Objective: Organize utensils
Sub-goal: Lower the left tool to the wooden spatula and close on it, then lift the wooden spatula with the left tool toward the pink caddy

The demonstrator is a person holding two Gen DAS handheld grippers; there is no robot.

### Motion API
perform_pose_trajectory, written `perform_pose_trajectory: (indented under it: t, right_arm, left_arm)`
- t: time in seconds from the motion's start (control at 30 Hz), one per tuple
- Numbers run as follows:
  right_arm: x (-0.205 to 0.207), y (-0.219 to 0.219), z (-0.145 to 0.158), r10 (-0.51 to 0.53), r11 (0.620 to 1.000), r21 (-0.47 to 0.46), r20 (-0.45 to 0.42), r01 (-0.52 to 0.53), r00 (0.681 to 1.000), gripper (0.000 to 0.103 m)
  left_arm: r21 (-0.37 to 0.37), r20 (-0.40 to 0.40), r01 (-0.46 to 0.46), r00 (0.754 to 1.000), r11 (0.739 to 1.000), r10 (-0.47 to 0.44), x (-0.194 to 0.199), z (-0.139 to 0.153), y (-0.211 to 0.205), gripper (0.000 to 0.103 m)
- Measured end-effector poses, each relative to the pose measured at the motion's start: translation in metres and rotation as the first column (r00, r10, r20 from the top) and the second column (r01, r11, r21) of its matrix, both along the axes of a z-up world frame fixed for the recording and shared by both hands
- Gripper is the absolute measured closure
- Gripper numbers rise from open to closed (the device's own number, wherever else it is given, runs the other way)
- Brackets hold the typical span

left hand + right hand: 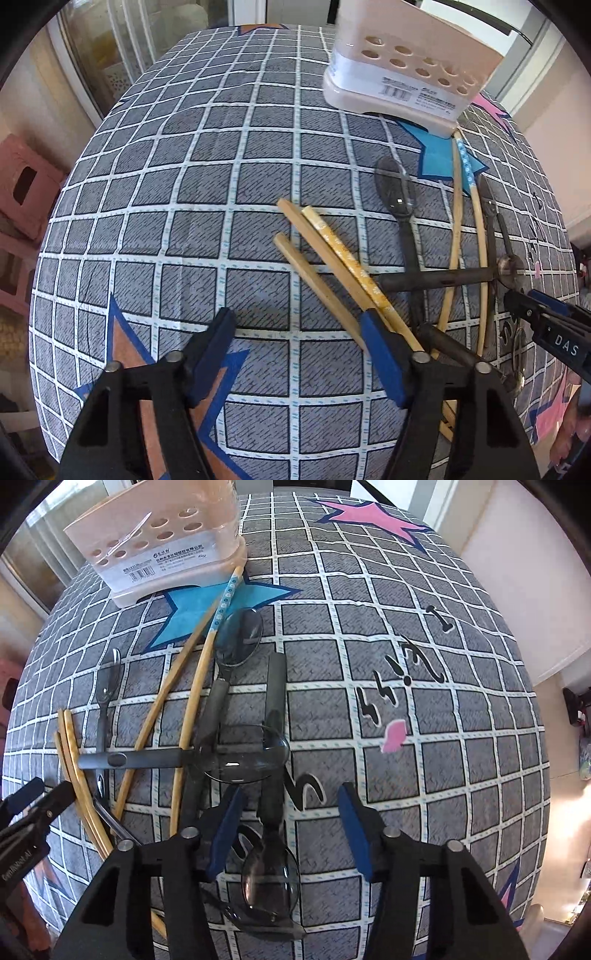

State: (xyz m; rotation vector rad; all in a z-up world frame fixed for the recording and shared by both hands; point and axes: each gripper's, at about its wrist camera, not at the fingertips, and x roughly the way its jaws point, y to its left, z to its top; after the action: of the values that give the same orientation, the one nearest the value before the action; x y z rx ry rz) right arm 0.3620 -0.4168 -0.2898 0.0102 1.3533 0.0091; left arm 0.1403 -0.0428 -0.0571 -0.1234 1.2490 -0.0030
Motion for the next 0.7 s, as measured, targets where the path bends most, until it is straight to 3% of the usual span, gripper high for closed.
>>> perform_pose_trajectory:
  t: [0.13, 0.2, 0.23, 0.33, 0.37, 0.47, 0.7]
  right_arm:
    - [0.001, 0.002, 0.000, 0.005, 1.000, 0.003, -0.020, -0.005, 1.000, 0.077]
    - [0.001, 0.002, 0.001, 0.001, 1.000, 0.012, -0.028, -0.001, 1.000, 0.090]
    - [0.000, 0.001, 0.000, -0.001, 1.000, 0.019, -0.027, 0.002, 1.000, 0.090]
    - [-0.002, -0.010, 0.006, -0.012, 0.999, 0.036, -0.019, 0.013, 1.000, 0.091]
    - [-0.005, -0.014, 0.007, -0.020, 0.998, 0.053, -0.014, 0.021, 1.000, 0.091]
    - [-0.020, -0.034, 0.006, -0.037, 0.994, 0.105, 0.004, 0.037, 0.999, 0.090]
    - [-0.047, -0.062, 0.011, -0.068, 0.981, 0.182, 0.030, 0.061, 0.997, 0.090]
  left_arm:
    - [-0.027, -0.004, 0.071, 0.997, 0.997, -0.071, 0.001, 0.004, -0.011, 0.039]
    - [-0.030, -0.006, 0.099, 0.995, 0.995, -0.099, 0.002, 0.006, -0.016, 0.046]
    - [-0.045, -0.005, 0.117, 0.993, 0.992, -0.117, 0.002, 0.006, -0.018, 0.055]
    - [-0.064, 0.007, 0.150, 0.989, 0.987, -0.150, 0.001, 0.007, -0.018, 0.062]
    - [-0.077, 0.021, 0.166, 0.986, 0.983, -0.165, 0.000, 0.008, -0.017, 0.073]
    - [-0.125, 0.051, 0.206, 0.978, 0.971, -0.201, -0.005, 0.008, -0.007, 0.072]
    - [-0.234, 0.082, 0.199, 0.979, 0.952, -0.185, -0.009, 0.008, 0.023, 0.072]
